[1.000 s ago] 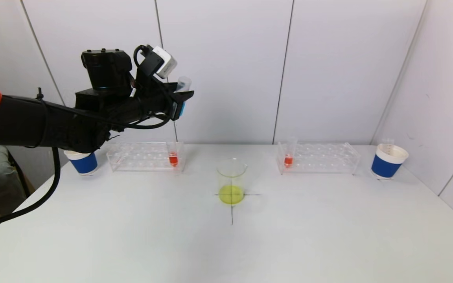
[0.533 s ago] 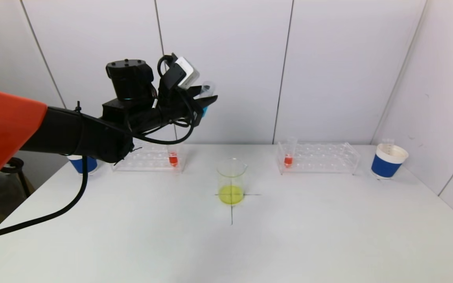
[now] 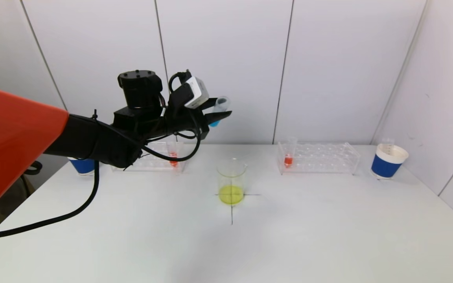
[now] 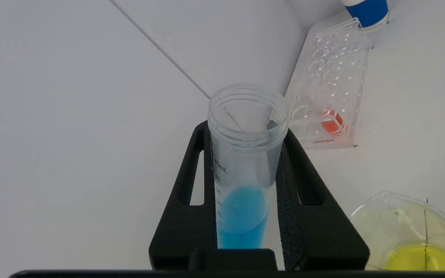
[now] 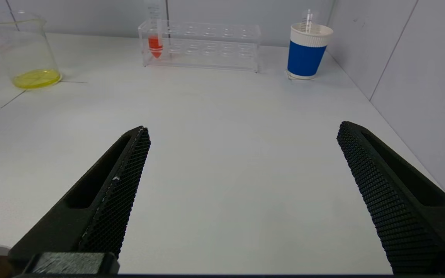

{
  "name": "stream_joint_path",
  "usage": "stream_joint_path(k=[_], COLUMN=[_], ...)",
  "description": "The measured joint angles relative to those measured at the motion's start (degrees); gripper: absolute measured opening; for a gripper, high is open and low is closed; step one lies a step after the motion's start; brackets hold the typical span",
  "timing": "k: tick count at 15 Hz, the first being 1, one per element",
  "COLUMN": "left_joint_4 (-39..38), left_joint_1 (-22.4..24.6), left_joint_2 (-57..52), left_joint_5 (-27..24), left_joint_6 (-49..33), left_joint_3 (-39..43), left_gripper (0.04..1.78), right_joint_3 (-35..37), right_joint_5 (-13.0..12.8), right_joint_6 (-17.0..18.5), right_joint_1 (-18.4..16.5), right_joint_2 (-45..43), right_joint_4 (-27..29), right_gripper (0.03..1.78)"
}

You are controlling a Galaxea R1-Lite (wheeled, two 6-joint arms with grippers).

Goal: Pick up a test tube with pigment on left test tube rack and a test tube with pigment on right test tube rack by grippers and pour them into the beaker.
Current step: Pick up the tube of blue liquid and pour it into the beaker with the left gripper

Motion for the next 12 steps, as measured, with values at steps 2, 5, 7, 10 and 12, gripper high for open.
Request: stream_joint_path(k=[2, 5, 7, 10, 12], left_joint_4=[0.0, -0.52, -3.67, -6.8, -7.3], left_joint_1=[0.22, 0.49, 0.6, 0.55, 0.6], left_joint_2=[0.46, 0.99, 1.99, 3.45, 3.97], left_joint_5=[-3.44, -5.56, -5.57, -5.68, -5.68], left_joint_6=[3.69, 6.94, 7.24, 9.01, 9.25], left_joint_3=[0.13, 0.61, 0.79, 0.96, 1.34], left_gripper=[0.45, 0.45, 0.45, 0.45, 0.45], right_joint_3=[0.0, 0.0, 0.0, 0.0, 0.0], right_joint_5=[0.01, 0.01, 0.01, 0.01, 0.01], right_joint_6=[0.0, 0.0, 0.0, 0.0, 0.0], right_joint_1=[0.0, 0.0, -0.02, -0.02, -0.02], right_joint_2=[0.0, 0.0, 0.0, 0.0, 0.0], right_joint_4=[0.02, 0.0, 0.02, 0.0, 0.02], right_gripper=[1.76, 1.76, 1.76, 1.76, 1.76])
